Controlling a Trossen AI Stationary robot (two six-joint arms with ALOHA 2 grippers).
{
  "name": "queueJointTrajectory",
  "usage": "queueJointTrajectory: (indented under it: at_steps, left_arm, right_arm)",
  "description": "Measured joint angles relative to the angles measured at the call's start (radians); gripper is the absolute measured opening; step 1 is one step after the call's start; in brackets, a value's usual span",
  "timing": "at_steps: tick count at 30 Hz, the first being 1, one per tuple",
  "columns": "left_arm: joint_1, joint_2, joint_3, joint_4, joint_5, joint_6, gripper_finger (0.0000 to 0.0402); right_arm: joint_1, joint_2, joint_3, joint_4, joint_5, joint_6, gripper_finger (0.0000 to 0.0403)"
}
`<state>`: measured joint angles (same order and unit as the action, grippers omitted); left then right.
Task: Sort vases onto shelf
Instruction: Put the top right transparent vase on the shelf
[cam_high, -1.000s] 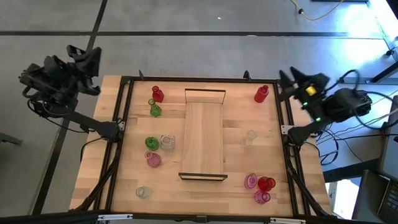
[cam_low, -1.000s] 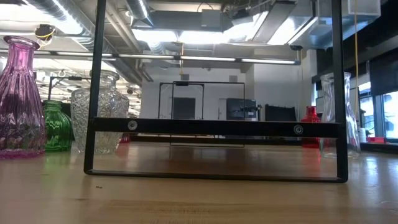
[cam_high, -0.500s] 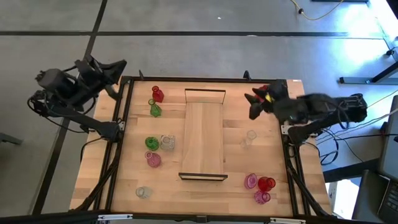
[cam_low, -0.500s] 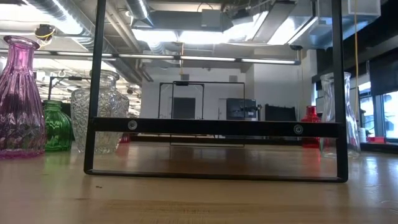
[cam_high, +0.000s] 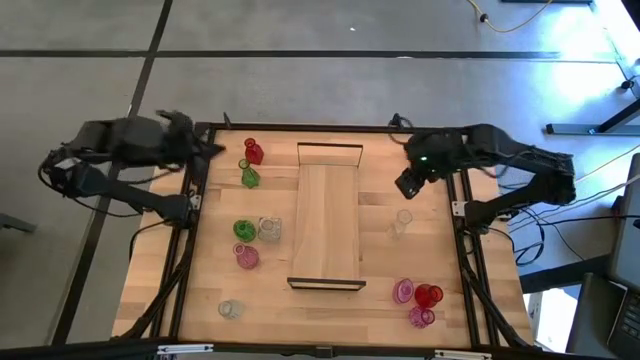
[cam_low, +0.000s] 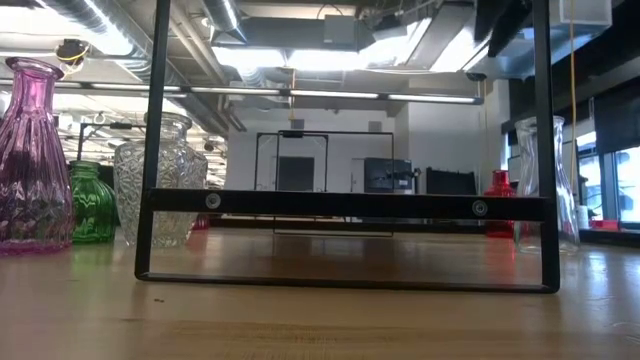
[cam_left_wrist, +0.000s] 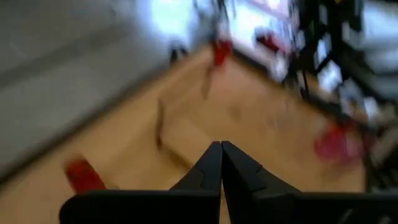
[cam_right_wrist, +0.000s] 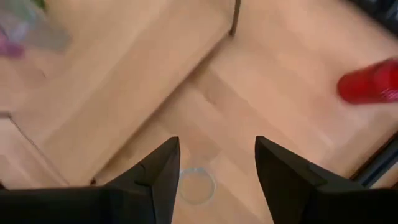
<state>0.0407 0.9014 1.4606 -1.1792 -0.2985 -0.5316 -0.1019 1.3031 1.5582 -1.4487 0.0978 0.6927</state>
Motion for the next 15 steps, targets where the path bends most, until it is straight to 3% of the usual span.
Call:
queueJointTrajectory:
  at_steps: [2, 5, 10, 15]
  left_arm:
    - [0.060, 0.049, -0.013, -0.017, 0.130, 0.056, 0.0000]
    - [0.115, 0.130, -0.018, -0.010, 0.227, 0.160, 0.0000]
    - [0.149, 0.221, -0.020, 0.016, 0.210, 0.267, 0.0000]
    - [0.149, 0.259, -0.020, 0.047, 0.200, 0.281, 0.0000]
  right_arm:
    - [-0.005, 0.010, -0.023, 0.002, -0.027, -0.009, 0.0189]
    - [-0.005, 0.010, -0.062, 0.003, -0.059, -0.002, 0.0189]
    - [-0.003, 0.006, -0.124, -0.023, -0.110, 0.069, 0.0189]
    - [-0.003, 0.003, -0.172, -0.057, -0.150, 0.119, 0.0189]
